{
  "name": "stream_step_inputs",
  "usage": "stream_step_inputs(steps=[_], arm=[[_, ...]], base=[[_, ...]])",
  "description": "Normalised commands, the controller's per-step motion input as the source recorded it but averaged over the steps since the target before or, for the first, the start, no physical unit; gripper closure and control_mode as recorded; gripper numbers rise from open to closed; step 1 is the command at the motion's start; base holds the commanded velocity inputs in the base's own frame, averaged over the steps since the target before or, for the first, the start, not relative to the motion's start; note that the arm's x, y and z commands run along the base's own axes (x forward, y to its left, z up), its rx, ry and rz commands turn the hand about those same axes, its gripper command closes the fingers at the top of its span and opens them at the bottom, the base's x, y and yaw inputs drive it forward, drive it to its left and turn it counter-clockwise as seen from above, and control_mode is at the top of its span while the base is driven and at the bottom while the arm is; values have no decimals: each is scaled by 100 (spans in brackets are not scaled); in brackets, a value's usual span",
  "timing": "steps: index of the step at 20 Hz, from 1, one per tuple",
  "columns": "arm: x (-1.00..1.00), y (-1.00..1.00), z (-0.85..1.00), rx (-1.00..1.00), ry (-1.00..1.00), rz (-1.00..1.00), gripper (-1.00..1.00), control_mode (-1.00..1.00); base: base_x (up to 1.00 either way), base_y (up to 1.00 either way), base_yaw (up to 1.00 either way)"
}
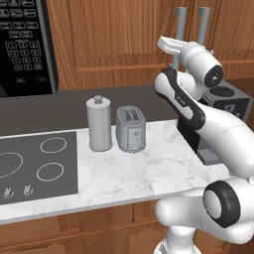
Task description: Get the candle and the wine from the cabinet and move them to the dining counter.
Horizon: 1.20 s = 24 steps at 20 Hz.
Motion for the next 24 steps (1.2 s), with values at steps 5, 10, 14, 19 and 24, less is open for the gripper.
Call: stream_step_inputs(steps=[5,10,14,19,24], arm=[[-33,2,0,0,2,0,100,-100],[-49,8,0,0,5,0,100,-100],[-45,16,0,0,9,0,100,-100],[-57,35,-1,0,10,3,100,-100],[-64,49,-5,0,9,8,100,-100]], base=[[0,0,0],[0,0,0],[0,0,0],[0,0,0],[0,0,0]])
